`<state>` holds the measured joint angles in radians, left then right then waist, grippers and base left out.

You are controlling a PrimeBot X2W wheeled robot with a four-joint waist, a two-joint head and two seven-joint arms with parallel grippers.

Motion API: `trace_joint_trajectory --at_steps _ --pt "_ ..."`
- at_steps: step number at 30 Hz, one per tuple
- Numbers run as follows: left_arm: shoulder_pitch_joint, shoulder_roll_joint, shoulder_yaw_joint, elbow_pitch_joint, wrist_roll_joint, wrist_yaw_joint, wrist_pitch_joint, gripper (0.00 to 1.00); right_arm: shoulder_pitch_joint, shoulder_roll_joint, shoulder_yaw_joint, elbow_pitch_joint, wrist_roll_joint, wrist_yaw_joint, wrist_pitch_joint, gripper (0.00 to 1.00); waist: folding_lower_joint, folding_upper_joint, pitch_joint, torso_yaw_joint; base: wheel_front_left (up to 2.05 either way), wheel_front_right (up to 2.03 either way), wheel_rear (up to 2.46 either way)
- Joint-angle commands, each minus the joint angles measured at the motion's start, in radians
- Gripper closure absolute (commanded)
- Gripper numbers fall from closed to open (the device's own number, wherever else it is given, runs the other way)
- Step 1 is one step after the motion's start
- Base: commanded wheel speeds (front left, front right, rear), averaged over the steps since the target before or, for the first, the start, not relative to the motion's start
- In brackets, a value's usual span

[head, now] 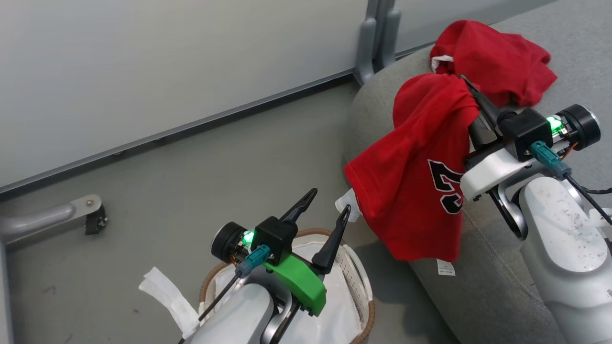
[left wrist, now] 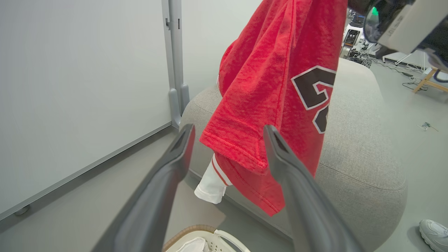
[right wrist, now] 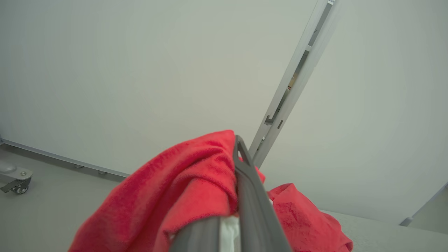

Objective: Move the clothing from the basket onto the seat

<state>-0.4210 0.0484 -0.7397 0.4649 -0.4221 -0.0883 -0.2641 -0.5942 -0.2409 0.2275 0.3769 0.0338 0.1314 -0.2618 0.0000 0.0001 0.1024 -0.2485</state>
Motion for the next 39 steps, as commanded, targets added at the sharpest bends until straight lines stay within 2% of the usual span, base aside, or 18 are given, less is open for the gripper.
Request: trace_joint_trajectory --at_steps 1,9,15,21,30,36,39 --pt "-0.011 0.004 0.007 0.005 0.012 -0.004 0.000 0.00 -0.002 -0.002 -0.010 -0.009 -0.004 -0.001 -0.005 1.00 0.0000 -0.0001 0.063 -0.108 0.00 0.00 0.00" --pt "-0.023 0.005 0.015 0.010 0.035 -0.015 0.000 0.00 0.023 0.005 -0.041 -0.022 -0.006 -0.001 -0.005 1.00 0.0000 -0.0001 0.104 -0.170 0.00 0.00 0.00" --pt "-0.027 0.004 0.019 0.014 0.047 -0.019 0.000 0.00 0.006 0.005 -0.044 -0.028 -0.023 -0.001 -0.005 1.00 0.0000 -0.0001 0.128 -0.161 0.00 0.00 0.00" --pt "-0.030 0.004 0.018 0.022 0.063 -0.025 0.000 0.00 -0.104 -0.032 -0.035 -0.014 -0.038 -0.001 -0.005 1.00 0.0000 -0.0001 0.156 -0.133 0.00 0.00 0.00" --pt "-0.045 0.004 0.023 0.015 0.093 -0.027 0.000 0.00 -0.428 -0.196 -0.055 0.059 -0.010 -0.001 0.033 1.00 0.0000 -0.0001 0.221 -0.080 0.00 0.00 0.00" --pt "-0.089 0.023 0.030 -0.003 0.130 -0.029 0.000 0.00 -0.613 -0.313 -0.126 0.127 0.028 -0.001 0.077 1.00 0.0000 -0.0001 0.336 -0.046 0.00 0.00 0.00" --pt "-0.118 0.036 0.031 -0.012 0.154 -0.024 0.000 0.00 -0.653 -0.353 -0.152 0.172 0.013 -0.001 0.055 1.00 0.0000 -0.0001 0.397 -0.037 0.00 0.00 0.00"
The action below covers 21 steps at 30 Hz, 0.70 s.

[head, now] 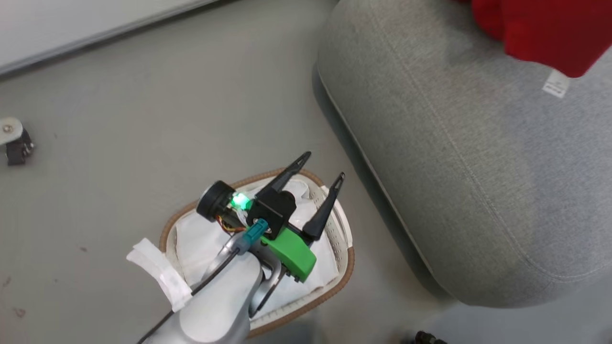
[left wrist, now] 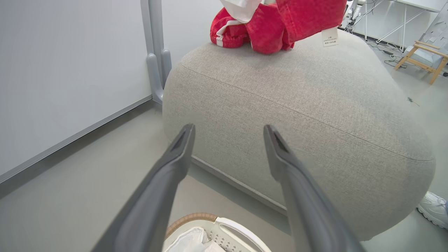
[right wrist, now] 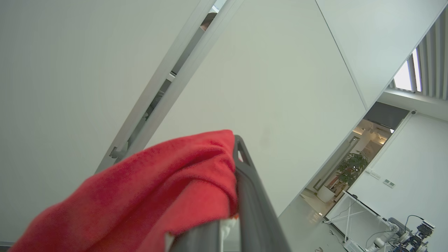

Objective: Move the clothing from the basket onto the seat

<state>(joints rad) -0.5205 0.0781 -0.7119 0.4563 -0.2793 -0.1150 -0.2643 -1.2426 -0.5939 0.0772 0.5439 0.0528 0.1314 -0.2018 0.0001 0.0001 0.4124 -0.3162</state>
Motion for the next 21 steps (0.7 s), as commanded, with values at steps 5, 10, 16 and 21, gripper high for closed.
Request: trace_joint_trajectory --at_steps 5,10,16,21 --pt "-0.060 0.032 -0.006 -0.019 0.036 0.009 0.005 0.00 0.012 0.003 -0.071 0.119 -0.029 -0.001 -0.047 1.00 -0.0001 -0.0001 0.182 0.036 0.00 0.00 0.00" --pt "-0.081 0.051 -0.011 -0.046 0.052 0.017 0.022 0.00 0.061 0.050 -0.162 0.224 -0.077 -0.001 -0.063 1.00 -0.0001 -0.0001 0.249 0.031 0.00 0.00 0.00" --pt "-0.097 0.093 -0.009 -0.100 0.070 0.032 0.061 0.00 0.172 0.155 -0.278 0.184 -0.150 -0.001 -0.064 1.00 -0.0001 -0.0001 0.312 0.004 0.00 0.00 0.00" --pt "-0.095 0.122 -0.012 -0.144 0.075 0.035 0.085 0.00 0.233 0.226 -0.339 0.183 -0.194 -0.001 -0.065 1.00 -0.0001 -0.0001 0.328 -0.017 0.00 0.00 0.00"
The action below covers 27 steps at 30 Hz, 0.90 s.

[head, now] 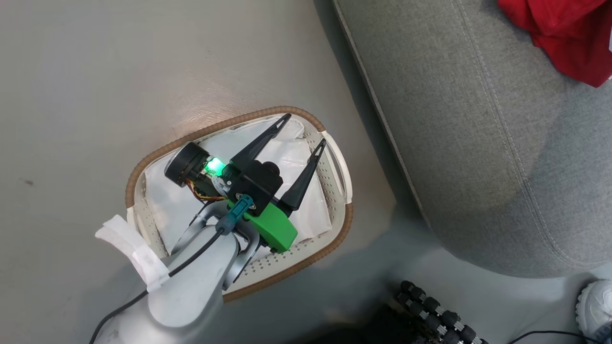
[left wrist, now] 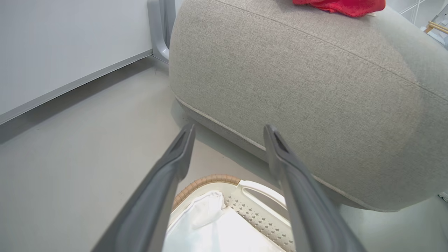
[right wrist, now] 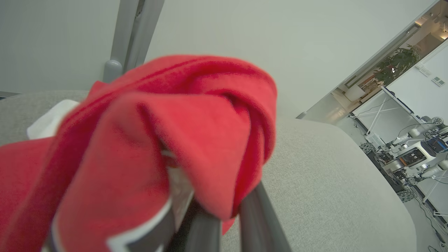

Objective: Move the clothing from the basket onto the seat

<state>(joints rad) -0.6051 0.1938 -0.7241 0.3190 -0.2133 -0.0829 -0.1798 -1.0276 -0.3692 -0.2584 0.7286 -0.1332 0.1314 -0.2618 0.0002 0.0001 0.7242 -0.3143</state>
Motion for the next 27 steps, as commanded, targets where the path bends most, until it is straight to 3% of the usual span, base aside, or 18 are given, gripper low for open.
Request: trace_joint_trajectory --at_steps 1,2,4,5,6,19,27 --pt "-0.008 0.008 -0.001 -0.013 0.007 0.004 0.002 0.00 0.027 0.010 -0.009 -0.003 -0.014 -0.001 -0.005 1.00 -0.0002 -0.0001 0.016 -0.022 0.00 0.00 0.00" --pt "-0.004 0.010 -0.001 -0.017 0.005 0.006 0.006 0.00 0.033 0.019 -0.015 -0.009 -0.017 -0.001 -0.005 1.00 -0.0002 -0.0001 0.014 -0.026 0.00 0.00 0.00" --pt "0.007 0.015 -0.003 -0.023 0.000 0.007 0.007 0.00 0.048 0.028 -0.024 -0.017 -0.025 -0.001 -0.005 0.67 -0.0002 -0.0001 0.008 -0.032 0.00 0.00 0.00" --pt "0.012 0.015 -0.005 -0.026 -0.002 0.008 0.008 0.00 0.057 0.031 -0.025 -0.022 -0.027 -0.001 -0.005 0.43 -0.0002 -0.0001 0.005 -0.034 0.00 0.00 0.00" --pt "0.018 0.016 -0.006 -0.028 -0.005 0.008 0.008 0.00 0.067 0.034 -0.027 -0.028 -0.026 -0.001 -0.005 0.00 -0.0002 -0.0001 0.000 -0.036 0.00 0.00 0.00" --pt "0.050 -0.012 -0.023 0.011 -0.055 -0.004 -0.026 0.00 0.247 0.018 0.065 -0.125 -0.001 -0.001 -0.005 0.00 -0.0002 -0.0001 -0.122 -0.045 0.00 0.00 0.00" --pt "0.069 -0.063 -0.013 0.071 -0.101 -0.010 -0.068 0.00 0.319 -0.009 0.079 -0.170 0.017 -0.001 -0.005 0.00 -0.0002 -0.0001 -0.242 0.005 0.00 0.00 0.00"
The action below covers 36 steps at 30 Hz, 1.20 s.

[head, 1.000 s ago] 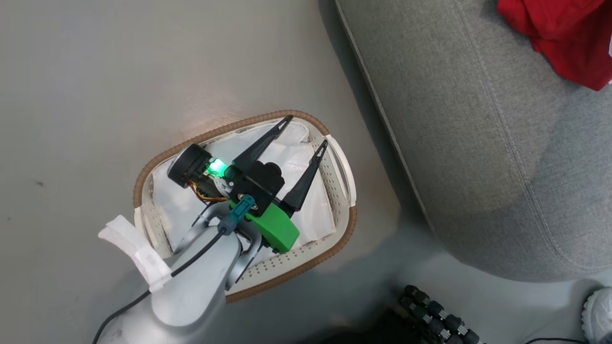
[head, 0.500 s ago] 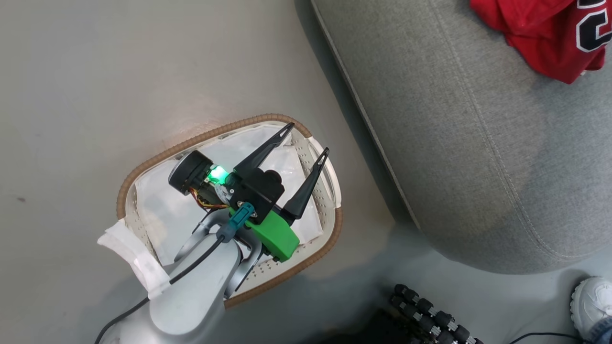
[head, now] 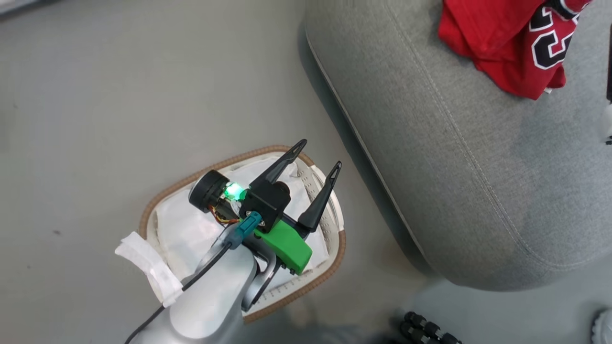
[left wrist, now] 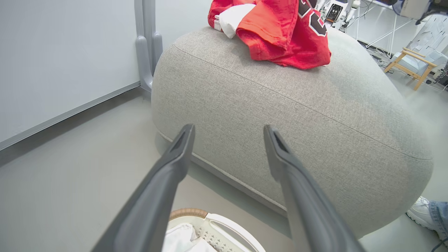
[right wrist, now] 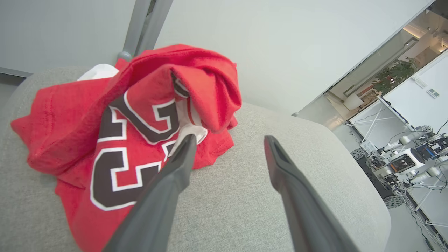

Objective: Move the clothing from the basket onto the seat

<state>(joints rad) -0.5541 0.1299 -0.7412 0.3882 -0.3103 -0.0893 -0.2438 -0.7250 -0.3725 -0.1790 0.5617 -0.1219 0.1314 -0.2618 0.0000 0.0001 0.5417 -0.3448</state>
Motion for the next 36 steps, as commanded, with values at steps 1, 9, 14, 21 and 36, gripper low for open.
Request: trace_joint_trajectory --at_steps 1,9,14,21,36 --pt "0.019 -0.006 0.008 0.009 -0.010 -0.004 -0.008 0.00 0.017 -0.010 0.000 -0.006 0.008 -0.001 -0.005 0.00 0.0000 -0.0001 -0.074 0.045 0.00 0.00 0.00" --pt "0.038 -0.042 0.098 0.034 -0.058 0.010 -0.022 0.00 -0.013 0.001 0.019 0.013 0.092 -0.001 -0.005 0.00 0.0000 -0.0001 -0.202 0.159 0.00 0.00 0.00" --pt "0.089 -0.051 0.213 0.008 -0.064 0.019 -0.020 0.00 -0.019 0.025 0.063 0.030 0.133 -0.001 -0.005 0.00 0.0000 -0.0001 -0.273 0.240 0.00 0.00 0.00" --pt "0.186 -0.052 0.381 -0.020 -0.049 0.026 -0.020 0.00 0.052 0.130 0.068 0.007 0.149 -0.001 -0.005 0.00 0.0000 -0.0001 -0.348 0.313 0.00 0.00 0.00" --pt "0.439 -0.077 0.621 -0.071 -0.023 0.043 -0.020 0.00 0.371 0.319 0.094 -0.172 0.169 -0.001 -0.005 0.00 0.0000 -0.0001 -0.459 0.388 0.00 0.00 0.00"
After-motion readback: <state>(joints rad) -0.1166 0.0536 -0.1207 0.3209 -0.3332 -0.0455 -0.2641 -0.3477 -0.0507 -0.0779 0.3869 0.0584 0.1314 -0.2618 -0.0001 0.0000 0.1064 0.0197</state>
